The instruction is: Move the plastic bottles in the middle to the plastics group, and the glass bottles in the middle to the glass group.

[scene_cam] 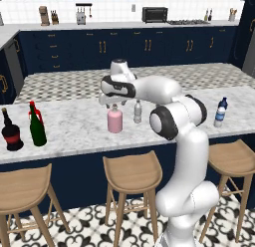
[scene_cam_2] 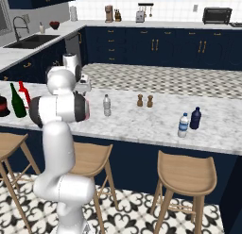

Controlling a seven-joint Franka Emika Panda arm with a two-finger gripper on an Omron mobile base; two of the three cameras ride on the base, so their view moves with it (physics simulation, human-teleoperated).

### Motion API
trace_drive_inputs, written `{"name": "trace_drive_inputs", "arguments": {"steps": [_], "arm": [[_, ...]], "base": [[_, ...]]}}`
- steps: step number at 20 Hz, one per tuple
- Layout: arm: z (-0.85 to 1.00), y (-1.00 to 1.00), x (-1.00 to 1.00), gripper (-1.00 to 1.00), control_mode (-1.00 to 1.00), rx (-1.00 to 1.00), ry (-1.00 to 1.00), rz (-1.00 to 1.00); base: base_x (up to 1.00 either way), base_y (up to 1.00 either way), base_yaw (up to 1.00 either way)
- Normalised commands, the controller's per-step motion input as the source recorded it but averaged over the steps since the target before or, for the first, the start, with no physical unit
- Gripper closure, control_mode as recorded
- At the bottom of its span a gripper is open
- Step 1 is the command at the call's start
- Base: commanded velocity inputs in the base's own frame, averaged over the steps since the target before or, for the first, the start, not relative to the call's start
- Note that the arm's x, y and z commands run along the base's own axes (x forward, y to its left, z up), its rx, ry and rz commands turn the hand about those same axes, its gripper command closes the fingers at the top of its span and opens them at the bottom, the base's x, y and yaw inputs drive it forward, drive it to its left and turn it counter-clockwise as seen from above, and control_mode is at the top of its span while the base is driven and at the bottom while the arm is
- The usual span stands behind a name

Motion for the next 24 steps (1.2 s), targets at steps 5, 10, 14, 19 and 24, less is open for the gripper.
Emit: {"name": "trace_drive_inputs", "arguments": {"steps": [5,10,14,19,24], "arm": [[-0.06,0.00,0.27,-1.00,-1.00,0.00,0.00,0.00],[-0.07,0.00,0.01,-1.00,-1.00,0.00,0.00,0.00],[-0.25,0.00,0.02,-1.00,-1.00,0.00,0.00,0.00],[-0.28,0.00,0.02,-1.00,-1.00,0.00,0.00,0.00],[-0.06,-0.02,0.09,-1.00,-1.00,0.00,0.00,0.00]], "base": [[0.00,0.00,0.00],[0.00,0.00,0.00],[0.00,0.00,0.00],[0.00,0.00,0.00],[0.00,0.00,0.00]]}}
